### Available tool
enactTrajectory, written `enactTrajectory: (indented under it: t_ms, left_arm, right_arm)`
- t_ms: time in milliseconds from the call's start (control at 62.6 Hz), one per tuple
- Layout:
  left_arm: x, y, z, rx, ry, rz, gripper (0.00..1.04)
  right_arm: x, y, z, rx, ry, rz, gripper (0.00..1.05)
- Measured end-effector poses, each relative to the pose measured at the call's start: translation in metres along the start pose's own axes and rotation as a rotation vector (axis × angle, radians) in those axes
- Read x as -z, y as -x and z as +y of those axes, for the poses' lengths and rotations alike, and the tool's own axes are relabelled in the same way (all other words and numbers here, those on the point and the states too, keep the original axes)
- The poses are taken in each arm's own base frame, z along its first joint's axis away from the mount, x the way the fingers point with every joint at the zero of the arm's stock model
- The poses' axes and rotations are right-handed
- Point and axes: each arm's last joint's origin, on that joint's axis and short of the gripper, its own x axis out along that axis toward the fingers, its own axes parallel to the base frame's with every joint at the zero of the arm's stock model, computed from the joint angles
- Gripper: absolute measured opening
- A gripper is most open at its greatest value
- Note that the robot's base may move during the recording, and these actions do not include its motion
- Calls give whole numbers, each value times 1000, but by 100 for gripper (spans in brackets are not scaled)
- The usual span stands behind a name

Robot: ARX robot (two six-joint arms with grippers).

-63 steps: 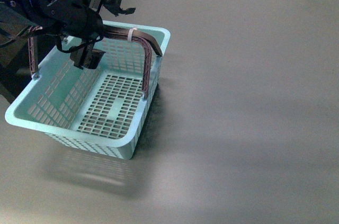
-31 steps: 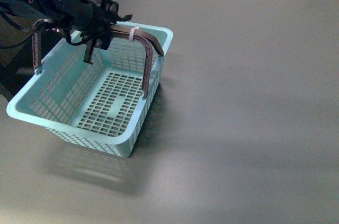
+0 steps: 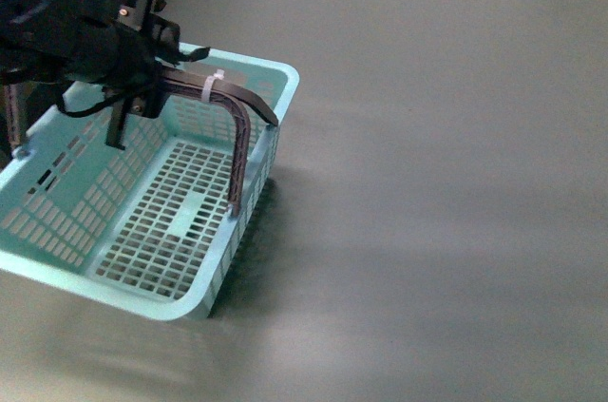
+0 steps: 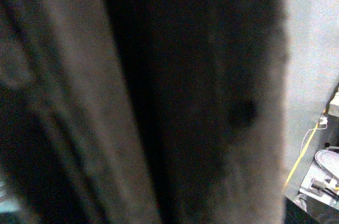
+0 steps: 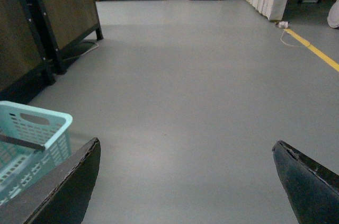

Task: Pick lemon and mango into basket

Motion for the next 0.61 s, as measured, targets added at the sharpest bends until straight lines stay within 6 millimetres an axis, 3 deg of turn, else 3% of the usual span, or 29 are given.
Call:
enactTrajectory:
  t_ms: [272,463,607]
  left_arm:
    - [0,137,-22,116,63,-26,28]
    - [-5,208,-30,201,98,-59,28]
    - [-6,243,-34,270,115,-85,28]
  right_arm:
    - [0,0,0,0,0,0,96]
    - [0,0,0,0,0,0,96]
    - [0,0,0,0,0,0,96]
